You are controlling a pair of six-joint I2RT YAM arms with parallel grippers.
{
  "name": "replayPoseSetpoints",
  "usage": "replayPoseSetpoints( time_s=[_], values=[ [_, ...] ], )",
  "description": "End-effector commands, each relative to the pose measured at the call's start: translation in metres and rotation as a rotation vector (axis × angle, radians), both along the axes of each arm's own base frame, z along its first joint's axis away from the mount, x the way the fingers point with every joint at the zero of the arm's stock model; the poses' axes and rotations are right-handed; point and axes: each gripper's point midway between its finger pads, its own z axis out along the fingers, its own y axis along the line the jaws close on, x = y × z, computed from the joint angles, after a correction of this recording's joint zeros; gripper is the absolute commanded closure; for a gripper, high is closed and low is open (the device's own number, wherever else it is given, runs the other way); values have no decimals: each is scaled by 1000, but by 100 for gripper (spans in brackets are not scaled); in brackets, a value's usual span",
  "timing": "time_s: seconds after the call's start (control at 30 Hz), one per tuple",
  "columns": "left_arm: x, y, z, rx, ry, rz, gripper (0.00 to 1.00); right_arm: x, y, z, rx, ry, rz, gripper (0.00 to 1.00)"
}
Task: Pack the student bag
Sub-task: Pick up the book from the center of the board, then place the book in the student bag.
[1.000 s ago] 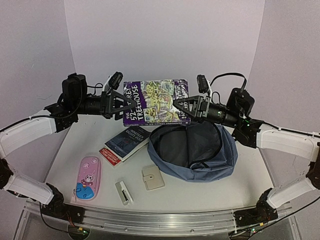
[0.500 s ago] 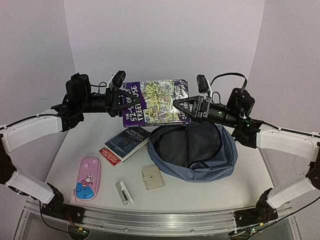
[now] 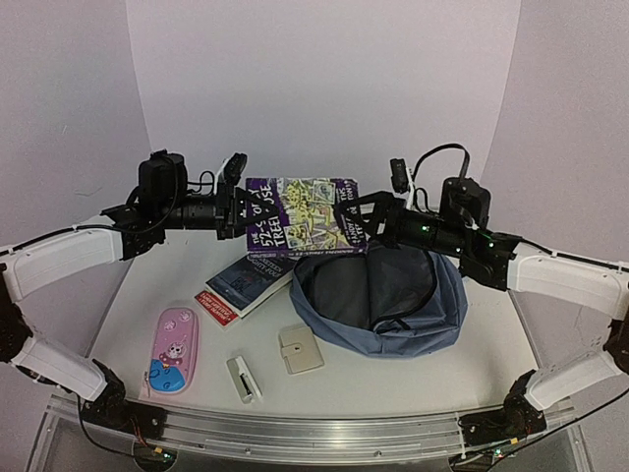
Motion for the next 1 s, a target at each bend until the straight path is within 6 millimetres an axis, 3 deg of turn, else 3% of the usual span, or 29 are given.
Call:
replayPoseSetpoints(
  time_s=[0.0,0.13,0.3,0.6,0.73,0.83,0.9,0.97],
  values=[
    [18,11,-3,43,3,115,100,40,-58,-32,-349,26,-370,3],
    [27,12,-20,48,51,125,100,49,-104,-62,-536,106,-543,2],
    [39,13,-41,64,116,147,100,64,-172,-107,-595,269,-665,2],
    [42,8,-61,79,175,118,100,75,-227,-189,-831,416,-783,2],
    [44,7,-72,97,192,118,100,78,-210,-212,-809,443,-678,5],
    [47,4,-81,108,217,109,100,82,-205,-224,-806,457,-659,14],
    [50,1,-85,105,227,100,100,84,-205,-227,-819,457,-661,23],
    [53,-2,-89,103,239,94,100,86,-203,-227,-815,453,-653,38]
  ],
)
